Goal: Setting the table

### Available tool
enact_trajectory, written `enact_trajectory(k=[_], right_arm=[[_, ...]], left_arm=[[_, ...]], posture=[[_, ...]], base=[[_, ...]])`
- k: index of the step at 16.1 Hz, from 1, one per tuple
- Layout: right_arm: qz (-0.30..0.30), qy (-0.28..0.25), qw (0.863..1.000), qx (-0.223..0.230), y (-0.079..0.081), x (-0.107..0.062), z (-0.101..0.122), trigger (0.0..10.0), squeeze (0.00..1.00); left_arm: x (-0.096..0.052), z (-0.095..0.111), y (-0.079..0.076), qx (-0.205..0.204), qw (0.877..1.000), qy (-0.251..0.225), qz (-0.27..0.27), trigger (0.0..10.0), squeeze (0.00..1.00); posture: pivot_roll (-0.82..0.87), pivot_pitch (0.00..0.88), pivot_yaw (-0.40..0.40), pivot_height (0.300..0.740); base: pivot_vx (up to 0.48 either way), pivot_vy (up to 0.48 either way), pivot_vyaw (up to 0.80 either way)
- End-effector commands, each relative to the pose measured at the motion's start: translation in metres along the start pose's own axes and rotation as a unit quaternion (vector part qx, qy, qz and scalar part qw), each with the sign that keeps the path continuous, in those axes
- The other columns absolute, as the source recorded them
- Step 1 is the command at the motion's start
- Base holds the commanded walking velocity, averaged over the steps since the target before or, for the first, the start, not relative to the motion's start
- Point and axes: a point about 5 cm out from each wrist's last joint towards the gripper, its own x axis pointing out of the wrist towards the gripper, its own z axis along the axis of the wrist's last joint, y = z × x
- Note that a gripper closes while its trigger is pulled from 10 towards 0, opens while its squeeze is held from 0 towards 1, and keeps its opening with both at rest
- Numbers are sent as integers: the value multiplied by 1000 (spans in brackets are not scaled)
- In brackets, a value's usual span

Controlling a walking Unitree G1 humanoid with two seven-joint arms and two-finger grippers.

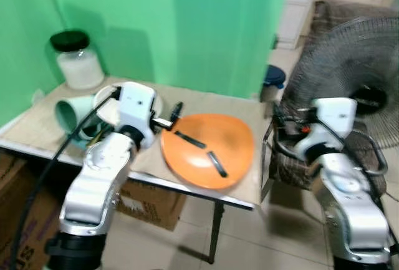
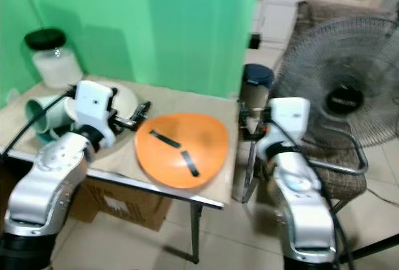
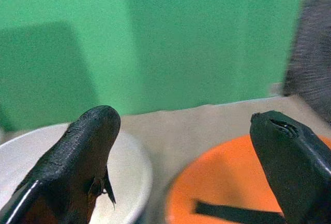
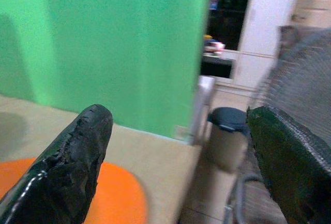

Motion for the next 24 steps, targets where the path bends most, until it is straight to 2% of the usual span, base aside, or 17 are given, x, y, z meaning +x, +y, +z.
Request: enact_trajectory(k=[1, 10, 12, 13, 15, 16, 17, 18, 22, 24], right_arm=[[-9, 0, 1000, -2, -6, -1, 1, 10000, 0], [-7, 7, 1000, 1, -7, 0, 0, 10000, 0], [-7, 15, 1000, 5, -6, 0, -2, 10000, 0], [-8, 24, 999, 36, -10, -1, -4, 10000, 0], [-9, 38, 998, 58, -18, 0, -6, 10000, 0], [-10, 46, 996, 69, -28, 1, -6, 10000, 0], [1, 49, 995, 83, -33, 2, -6, 10000, 63], [16, 58, 995, 84, -40, 2, -8, 10000, 1000], [72, 82, 989, 96, -37, 3, -15, 10000, 1000], [113, 95, 983, 110, -26, 9, -20, 10000, 1000]], left_arm=[[1, 2, -2, 2, 1000, -4, -3, 10000, 0], [1, 0, -3, 8, 1000, -3, -7, 10000, 0], [0, -4, -2, 19, 999, 8, -30, 10000, 0], [-1, -9, -3, 38, 997, 21, -64, 10000, 0], [1, -11, -6, 45, 994, 28, -98, 10000, 0], [5, -13, -9, 64, 990, 29, -126, 10000, 0], [9, -16, -12, 87, 985, 31, -144, 10000, 0], [12, -22, -13, 132, 974, 43, -179, 10000, 0], [6, -41, -4, 179, 957, 84, -212, 10000, 0], [-3, -60, 4, 201, 946, 115, -225, 10000, 0]], posture=[[47, 0, -22, 740], [43, 0, -21, 740], [33, 0, 8, 740], [23, 0, 33, 740], [18, 0, 42, 740], [17, 0, 42, 740], [20, 0, 32, 740], [28, 0, 16, 740], [17, 0, 31, 740], [16, 0, 35, 740]], base=[[0, 0, 0], [0, 0, 0], [0, 0, 0], [0, 0, 0], [0, 0, 0], [0, 0, 0], [0, 0, 0], [0, 0, 0], [0, 0, 0], [0, 0, 0]])
